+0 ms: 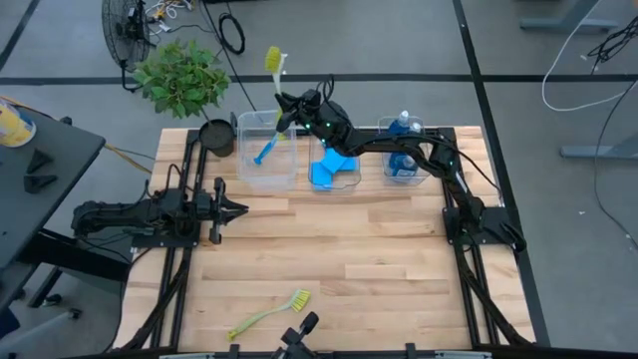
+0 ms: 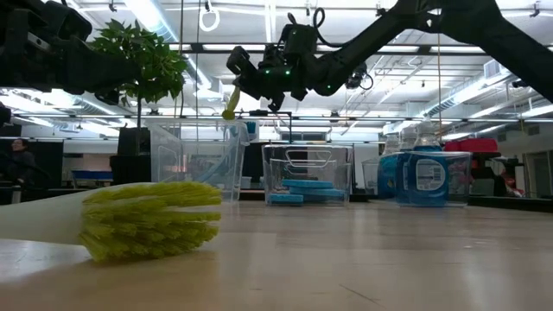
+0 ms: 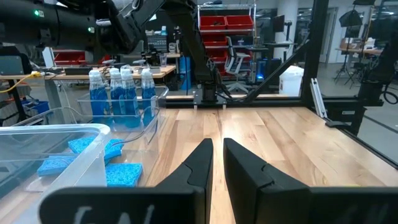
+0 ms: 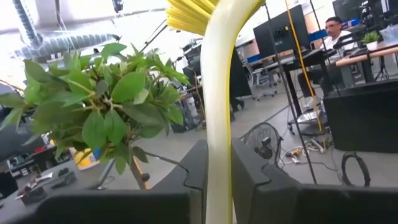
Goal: Pick & Place Kitchen Sink Supplies
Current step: Put the yellow cleaning brush into the left transparent bin
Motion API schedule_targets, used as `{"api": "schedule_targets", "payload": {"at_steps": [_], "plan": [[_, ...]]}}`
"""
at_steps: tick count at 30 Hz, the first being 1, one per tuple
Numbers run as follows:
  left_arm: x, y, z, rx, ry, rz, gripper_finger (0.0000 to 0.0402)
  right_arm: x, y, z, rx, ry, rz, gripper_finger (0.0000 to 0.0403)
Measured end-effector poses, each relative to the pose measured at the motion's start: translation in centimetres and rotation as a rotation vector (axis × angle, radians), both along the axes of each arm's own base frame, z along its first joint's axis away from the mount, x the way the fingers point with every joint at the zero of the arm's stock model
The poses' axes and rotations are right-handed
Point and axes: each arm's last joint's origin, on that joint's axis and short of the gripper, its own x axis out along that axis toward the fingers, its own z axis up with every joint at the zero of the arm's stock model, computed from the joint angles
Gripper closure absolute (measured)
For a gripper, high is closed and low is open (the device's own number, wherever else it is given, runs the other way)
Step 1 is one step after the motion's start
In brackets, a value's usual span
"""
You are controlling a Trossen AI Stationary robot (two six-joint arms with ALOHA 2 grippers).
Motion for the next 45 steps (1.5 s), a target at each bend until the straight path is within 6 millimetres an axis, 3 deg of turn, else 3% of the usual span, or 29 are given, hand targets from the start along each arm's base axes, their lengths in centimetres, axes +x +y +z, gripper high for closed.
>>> {"api": "schedule_targets", "payload": {"at_steps": [12,22,25,39,45], "plan": [[0.0,0.0,0.0,0.000,0.000,0.000,0.0358,0.0,-0.2,0.1,-0.040,0.036,-0.014,0.0366],[0.0,0.0,0.0,0.000,0.000,0.000,0.0358,0.7,-0.4,3.9,-0.139,0.067,-0.028,0.0366],[0.0,0.0,0.0,0.000,0.000,0.000,0.0358,0.7,-0.4,4.3,-0.160,0.076,-0.034,0.0366],[0.0,0.0,0.0,0.000,0.000,0.000,0.0358,2.2,-1.0,-0.3,-0.046,0.077,-0.006,0.0366],[0.0,0.0,0.0,0.000,0.000,0.000,0.0358,2.2,-1.1,-0.6,-0.039,0.085,-0.005,0.0363]]}}
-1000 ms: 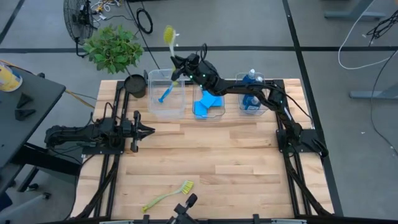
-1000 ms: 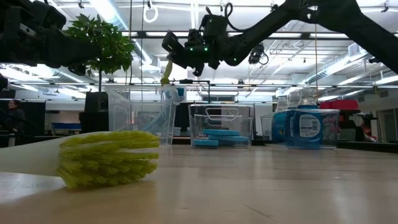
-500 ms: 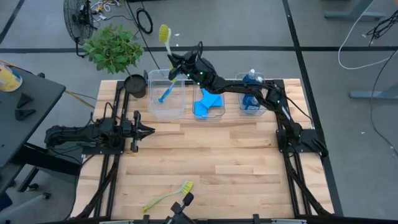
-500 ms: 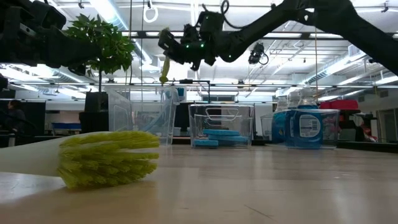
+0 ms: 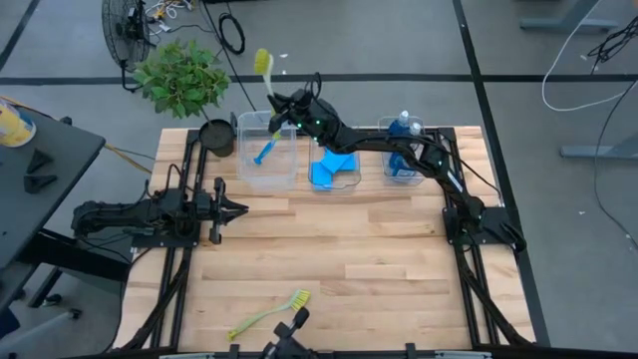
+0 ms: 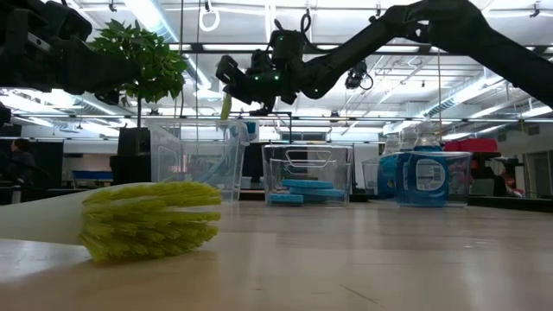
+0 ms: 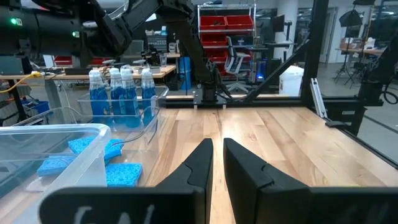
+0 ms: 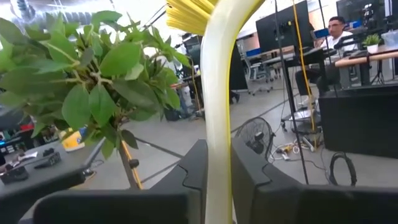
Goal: Pick & Place Kitchen Sink Supplies
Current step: Put the yellow cleaning brush into the left transparent bin
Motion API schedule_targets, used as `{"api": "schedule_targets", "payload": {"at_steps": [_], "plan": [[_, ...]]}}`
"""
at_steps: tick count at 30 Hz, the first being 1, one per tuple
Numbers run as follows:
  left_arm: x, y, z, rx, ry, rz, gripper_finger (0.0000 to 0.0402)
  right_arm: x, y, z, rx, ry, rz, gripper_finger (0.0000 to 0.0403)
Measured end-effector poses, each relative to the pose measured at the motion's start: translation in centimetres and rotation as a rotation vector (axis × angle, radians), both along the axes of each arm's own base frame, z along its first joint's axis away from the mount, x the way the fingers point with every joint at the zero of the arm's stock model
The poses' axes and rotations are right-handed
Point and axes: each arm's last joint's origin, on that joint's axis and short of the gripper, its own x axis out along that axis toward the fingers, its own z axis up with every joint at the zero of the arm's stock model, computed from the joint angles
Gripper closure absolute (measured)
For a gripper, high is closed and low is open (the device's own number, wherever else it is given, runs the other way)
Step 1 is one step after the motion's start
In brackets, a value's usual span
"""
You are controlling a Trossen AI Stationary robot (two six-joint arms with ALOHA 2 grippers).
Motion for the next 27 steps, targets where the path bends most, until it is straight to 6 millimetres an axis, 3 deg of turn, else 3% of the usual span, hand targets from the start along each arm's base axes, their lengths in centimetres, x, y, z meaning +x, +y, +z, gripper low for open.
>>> {"api": "schedule_targets", "payload": {"at_steps": [8,27], "plan": [[0.0,0.0,0.0,0.000,0.000,0.000,0.0358,0.5,-0.5,-2.6,0.141,-0.045,0.015,0.0352],[0.0,0.0,0.0,0.000,0.000,0.000,0.0358,1.2,0.8,-4.2,0.195,0.093,0.083,0.0351]]}}
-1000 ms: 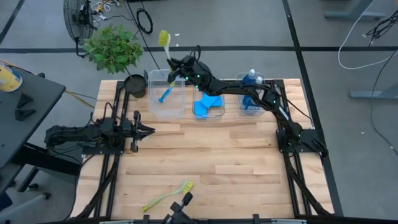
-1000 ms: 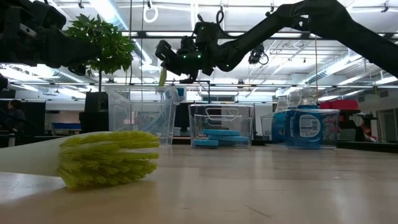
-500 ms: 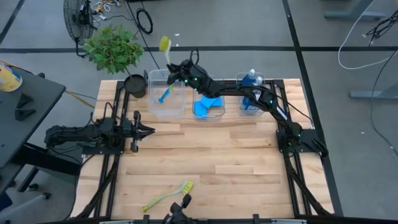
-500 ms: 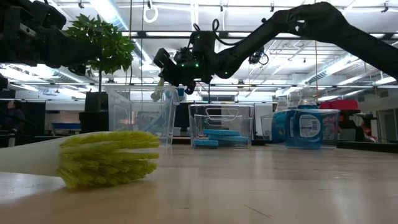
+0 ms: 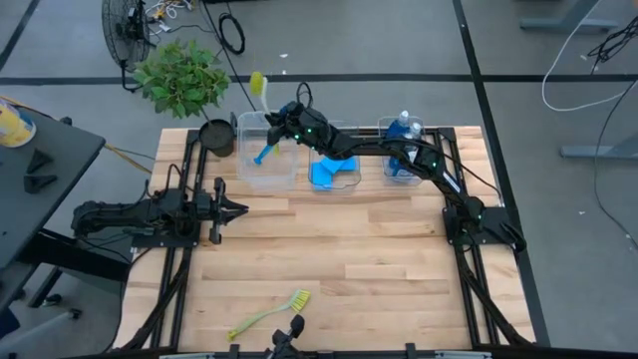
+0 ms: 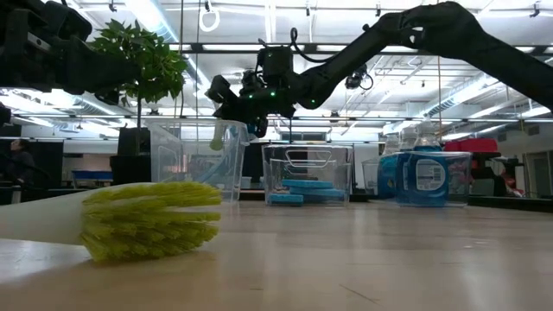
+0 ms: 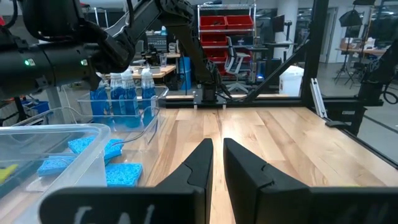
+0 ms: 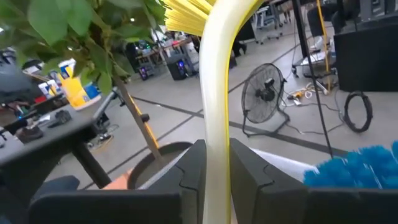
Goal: Pick & Place Kitchen Sink Supplies
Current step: Put the yellow cleaning brush into the left transparent bin
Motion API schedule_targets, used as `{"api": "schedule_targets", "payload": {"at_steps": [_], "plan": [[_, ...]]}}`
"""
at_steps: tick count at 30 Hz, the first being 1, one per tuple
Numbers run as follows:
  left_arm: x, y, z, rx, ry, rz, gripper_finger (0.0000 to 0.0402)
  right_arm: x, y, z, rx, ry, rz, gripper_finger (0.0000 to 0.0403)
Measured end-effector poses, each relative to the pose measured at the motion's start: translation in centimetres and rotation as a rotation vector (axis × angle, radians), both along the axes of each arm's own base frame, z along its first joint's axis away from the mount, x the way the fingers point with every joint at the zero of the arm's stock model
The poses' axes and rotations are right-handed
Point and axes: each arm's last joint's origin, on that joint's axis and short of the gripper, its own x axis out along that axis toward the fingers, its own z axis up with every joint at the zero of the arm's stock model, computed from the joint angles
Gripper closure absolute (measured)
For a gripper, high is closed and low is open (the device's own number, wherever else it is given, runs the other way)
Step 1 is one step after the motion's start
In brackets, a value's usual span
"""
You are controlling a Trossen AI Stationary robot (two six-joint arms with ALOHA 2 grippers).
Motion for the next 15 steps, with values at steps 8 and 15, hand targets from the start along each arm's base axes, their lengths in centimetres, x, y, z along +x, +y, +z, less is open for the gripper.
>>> {"api": "schedule_targets", "payload": {"at_steps": [8,15], "plan": [[0.00,0.00,0.01,0.000,-0.001,0.000,0.0358,-0.13,0.28,-0.97,0.011,0.028,0.004,0.0351],[0.00,0.00,0.00,0.000,0.000,0.000,0.0358,-0.04,0.49,-0.95,0.011,0.027,0.008,0.0350]]}}
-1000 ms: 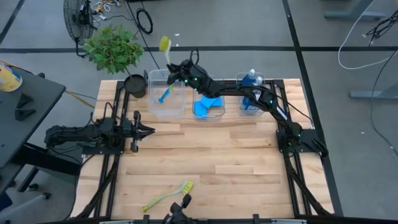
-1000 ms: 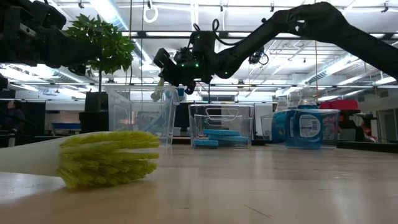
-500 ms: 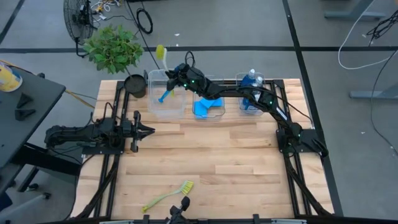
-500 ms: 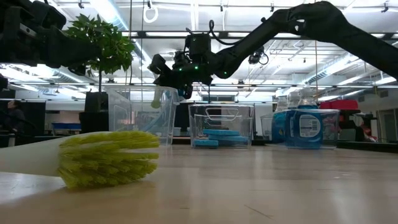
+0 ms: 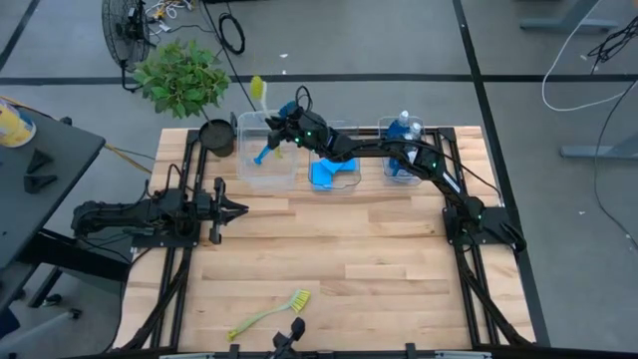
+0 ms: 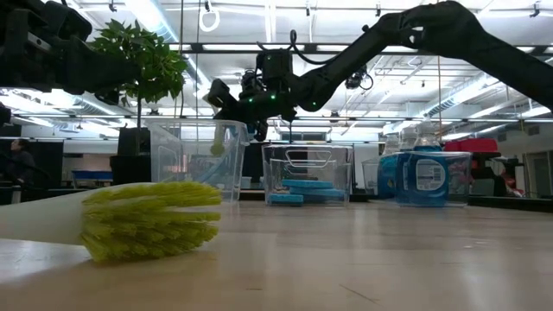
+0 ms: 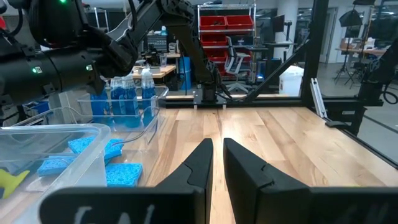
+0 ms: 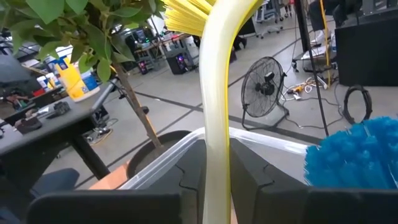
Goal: Pick & Place Kitchen Sink Supplies
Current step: Put the yellow cleaning brush into the left transparent bin
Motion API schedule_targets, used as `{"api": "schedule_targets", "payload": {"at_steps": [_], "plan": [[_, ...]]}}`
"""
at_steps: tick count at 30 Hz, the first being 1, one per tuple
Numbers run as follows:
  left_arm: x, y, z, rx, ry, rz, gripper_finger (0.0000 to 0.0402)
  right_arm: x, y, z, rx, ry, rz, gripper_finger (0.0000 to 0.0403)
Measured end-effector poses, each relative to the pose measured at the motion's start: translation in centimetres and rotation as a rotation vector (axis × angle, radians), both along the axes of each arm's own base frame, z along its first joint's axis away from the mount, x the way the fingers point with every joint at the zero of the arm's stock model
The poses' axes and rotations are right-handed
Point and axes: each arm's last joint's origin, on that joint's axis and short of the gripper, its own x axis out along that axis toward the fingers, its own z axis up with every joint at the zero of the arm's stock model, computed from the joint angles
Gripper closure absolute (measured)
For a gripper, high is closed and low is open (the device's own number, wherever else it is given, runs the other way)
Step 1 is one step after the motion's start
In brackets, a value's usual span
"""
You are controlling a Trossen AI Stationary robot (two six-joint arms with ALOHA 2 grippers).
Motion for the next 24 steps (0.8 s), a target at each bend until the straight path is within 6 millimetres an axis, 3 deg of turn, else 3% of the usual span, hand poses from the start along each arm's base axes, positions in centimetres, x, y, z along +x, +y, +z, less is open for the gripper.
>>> {"api": "schedule_targets", "payload": {"at_steps": [12,24], "plan": [[0.00,0.00,0.01,0.000,-0.001,0.000,0.0358,0.14,0.35,-0.12,0.005,0.012,0.006,0.0346],[0.00,0.00,0.00,0.000,0.000,0.000,0.0358,0.11,0.33,-0.33,0.035,0.019,0.003,0.0277]]}}
